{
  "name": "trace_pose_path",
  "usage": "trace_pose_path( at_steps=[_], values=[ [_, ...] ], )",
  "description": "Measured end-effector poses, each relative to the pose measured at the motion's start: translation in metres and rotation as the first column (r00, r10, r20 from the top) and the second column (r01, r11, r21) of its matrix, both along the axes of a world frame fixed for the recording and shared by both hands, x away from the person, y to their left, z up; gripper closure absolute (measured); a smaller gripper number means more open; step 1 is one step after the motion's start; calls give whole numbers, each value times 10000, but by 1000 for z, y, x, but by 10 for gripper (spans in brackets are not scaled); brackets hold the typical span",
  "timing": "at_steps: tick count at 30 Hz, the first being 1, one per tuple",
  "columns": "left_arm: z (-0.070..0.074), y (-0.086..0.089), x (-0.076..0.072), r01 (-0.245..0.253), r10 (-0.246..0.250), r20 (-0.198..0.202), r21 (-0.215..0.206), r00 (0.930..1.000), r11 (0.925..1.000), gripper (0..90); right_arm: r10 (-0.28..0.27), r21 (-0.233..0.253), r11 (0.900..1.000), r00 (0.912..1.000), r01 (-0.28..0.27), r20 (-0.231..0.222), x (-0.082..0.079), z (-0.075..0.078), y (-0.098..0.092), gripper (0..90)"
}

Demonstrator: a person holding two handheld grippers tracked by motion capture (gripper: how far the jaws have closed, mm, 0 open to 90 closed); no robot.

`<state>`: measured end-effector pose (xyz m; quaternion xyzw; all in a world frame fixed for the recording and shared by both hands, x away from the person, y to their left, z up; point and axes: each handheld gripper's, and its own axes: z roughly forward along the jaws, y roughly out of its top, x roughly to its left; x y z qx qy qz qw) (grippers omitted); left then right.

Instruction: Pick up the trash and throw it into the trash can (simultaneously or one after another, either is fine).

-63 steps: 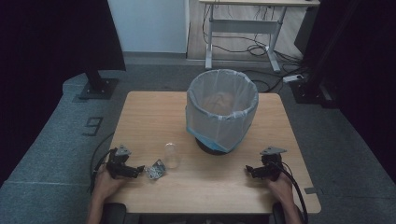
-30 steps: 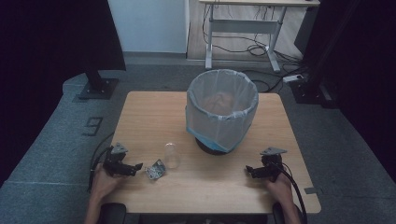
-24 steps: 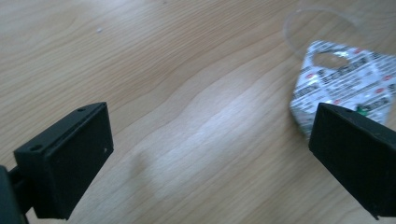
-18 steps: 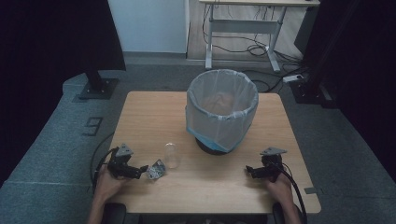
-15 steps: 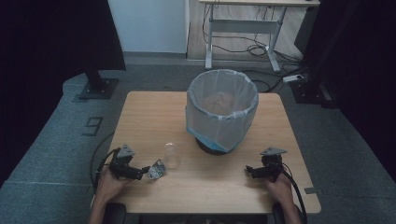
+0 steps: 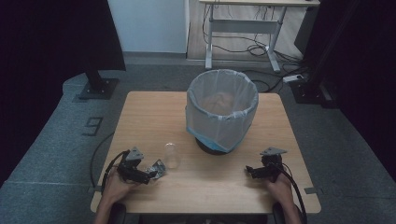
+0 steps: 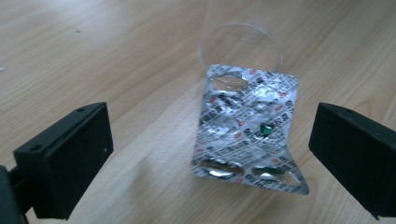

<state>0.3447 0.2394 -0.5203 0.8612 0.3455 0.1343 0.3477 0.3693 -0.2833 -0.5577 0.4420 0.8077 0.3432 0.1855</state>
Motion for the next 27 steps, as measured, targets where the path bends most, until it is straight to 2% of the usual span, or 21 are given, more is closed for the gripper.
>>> trace_pose_path(
  at_steps=[7, 15, 18, 22, 27],
  values=[
    [-6, -11, 0, 411, -407, -144, 290, 9991, 9987, 0, 2, -2, 10000, 10000, -2, 1, 0, 0, 0, 0],
    [-14, -19, -1, 690, -666, -263, 1057, 9974, 9920, 34, 2, -3, 10000, 10000, -2, 2, 0, 0, 0, 0],
    [-14, -18, -1, 715, -694, -233, 1066, 9973, 9917, 56, 3, -2, 10000, 10000, -3, 3, 0, 0, 0, 0],
    [-14, -15, -2, 731, -719, -147, 1089, 9973, 9914, 146, 1, 0, 10000, 10000, -1, 0, 0, 0, 0, 0],
    [-15, -10, -1, 805, -777, -291, 1108, 9966, 9906, 214, 2, -2, 10000, 10000, -2, 2, 0, 0, 0, 0]
  ],
)
